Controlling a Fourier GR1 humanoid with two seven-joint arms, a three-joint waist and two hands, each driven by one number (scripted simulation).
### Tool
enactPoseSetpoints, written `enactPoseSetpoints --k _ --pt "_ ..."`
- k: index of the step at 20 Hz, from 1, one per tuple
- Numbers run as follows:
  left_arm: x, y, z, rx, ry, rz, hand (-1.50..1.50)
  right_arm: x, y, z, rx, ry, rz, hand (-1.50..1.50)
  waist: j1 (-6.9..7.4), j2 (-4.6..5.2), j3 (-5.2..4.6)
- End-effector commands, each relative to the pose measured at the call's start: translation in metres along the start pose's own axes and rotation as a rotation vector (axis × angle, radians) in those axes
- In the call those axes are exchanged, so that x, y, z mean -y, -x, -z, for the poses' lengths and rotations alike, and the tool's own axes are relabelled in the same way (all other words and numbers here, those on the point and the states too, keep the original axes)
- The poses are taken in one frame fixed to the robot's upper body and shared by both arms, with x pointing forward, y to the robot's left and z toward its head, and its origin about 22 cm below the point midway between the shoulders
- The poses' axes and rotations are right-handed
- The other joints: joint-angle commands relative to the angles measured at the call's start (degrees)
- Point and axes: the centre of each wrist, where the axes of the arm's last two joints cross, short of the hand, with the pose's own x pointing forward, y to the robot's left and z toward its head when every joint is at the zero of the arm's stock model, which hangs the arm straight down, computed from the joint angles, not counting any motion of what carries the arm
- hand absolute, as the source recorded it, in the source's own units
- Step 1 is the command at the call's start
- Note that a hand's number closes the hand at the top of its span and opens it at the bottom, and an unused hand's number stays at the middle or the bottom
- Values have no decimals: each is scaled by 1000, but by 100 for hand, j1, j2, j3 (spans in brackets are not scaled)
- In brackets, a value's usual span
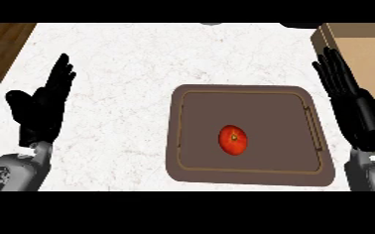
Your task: Pick the tomato from the tray and place it in the cardboard box
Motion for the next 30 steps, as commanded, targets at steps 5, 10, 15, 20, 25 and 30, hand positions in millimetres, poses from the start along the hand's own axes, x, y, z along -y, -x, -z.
enactPoseSetpoints --k 5,10,15,20,25,30 --pt "-6 3 -5 -32 -94 -132 0 36 29 -85 -199 816 -32 150 -718 -281 -190" --pt "4 7 -17 -49 -36 -241 0 27 57 -178 -530 1091 -325 -150 -587 -202 -217" --pt "2 10 -26 -10 42 -255 0 -24 9 -188 -388 1043 -525 -150 -158 -153 -212" --pt "8 12 -16 -10 47 -252 0 -37 -26 -215 -616 781 -627 -150 -96 -57 -226" --pt "14 9 -20 11 72 -264 0 -58 -66 -218 -833 529 -555 -150 21 -46 -222" --pt "9 2 -9 9 92 -269 0 -76 -119 -182 -838 520 -488 -150 143 -32 -206"
